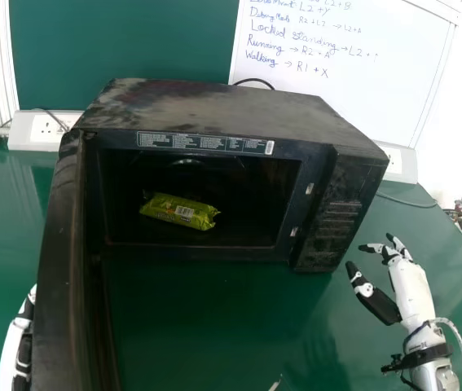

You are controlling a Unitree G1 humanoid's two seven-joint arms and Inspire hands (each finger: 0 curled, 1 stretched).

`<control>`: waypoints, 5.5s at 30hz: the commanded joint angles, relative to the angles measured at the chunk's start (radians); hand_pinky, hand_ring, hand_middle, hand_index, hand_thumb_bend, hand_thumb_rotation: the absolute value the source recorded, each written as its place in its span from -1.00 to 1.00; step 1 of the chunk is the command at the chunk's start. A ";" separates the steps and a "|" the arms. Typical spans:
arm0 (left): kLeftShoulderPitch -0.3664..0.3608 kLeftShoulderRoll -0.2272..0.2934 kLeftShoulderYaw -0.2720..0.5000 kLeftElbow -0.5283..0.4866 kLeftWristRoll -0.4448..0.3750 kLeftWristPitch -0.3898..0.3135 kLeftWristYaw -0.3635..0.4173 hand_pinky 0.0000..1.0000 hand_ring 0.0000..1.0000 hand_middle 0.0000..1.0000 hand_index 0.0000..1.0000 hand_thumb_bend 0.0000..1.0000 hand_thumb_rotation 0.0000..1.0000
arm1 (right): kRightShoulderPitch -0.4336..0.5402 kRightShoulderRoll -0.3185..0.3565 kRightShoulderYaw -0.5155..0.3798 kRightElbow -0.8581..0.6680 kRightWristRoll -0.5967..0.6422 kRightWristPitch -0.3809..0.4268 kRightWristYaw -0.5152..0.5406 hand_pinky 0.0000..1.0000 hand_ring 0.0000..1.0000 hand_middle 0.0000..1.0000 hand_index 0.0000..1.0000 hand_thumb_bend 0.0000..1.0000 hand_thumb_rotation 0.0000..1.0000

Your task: Put biscuit inside oven

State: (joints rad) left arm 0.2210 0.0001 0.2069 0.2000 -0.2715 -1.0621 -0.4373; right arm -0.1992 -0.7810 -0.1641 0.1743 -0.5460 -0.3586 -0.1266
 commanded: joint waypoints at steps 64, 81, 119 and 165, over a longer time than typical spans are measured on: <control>-0.103 0.170 0.073 -0.030 1.068 -0.103 0.804 0.81 0.94 1.00 1.00 0.60 0.53 | 0.019 0.005 0.002 -0.024 0.010 0.022 -0.006 0.38 0.54 0.54 0.53 0.51 0.19; -0.132 0.315 -0.095 -0.174 1.174 0.121 0.926 0.73 0.86 0.97 0.97 0.61 0.50 | 0.017 0.008 0.002 -0.010 0.013 0.006 -0.017 0.37 0.52 0.53 0.52 0.51 0.16; -0.258 0.439 -0.214 -0.194 1.084 0.291 0.848 0.54 0.74 0.87 0.90 0.60 0.25 | 0.045 0.036 -0.004 -0.061 0.023 0.049 -0.001 0.33 0.53 0.56 0.54 0.52 0.15; -0.457 0.509 -0.298 0.036 1.042 0.268 0.832 0.53 0.76 0.90 0.94 0.54 0.33 | 0.084 0.019 -0.078 -0.023 0.058 0.017 -0.014 0.32 0.51 0.53 0.52 0.56 0.00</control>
State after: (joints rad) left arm -0.2211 0.4991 -0.0737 0.2250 0.7709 -0.7803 0.3857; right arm -0.1304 -0.7551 -0.2304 0.1424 -0.5006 -0.3293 -0.1320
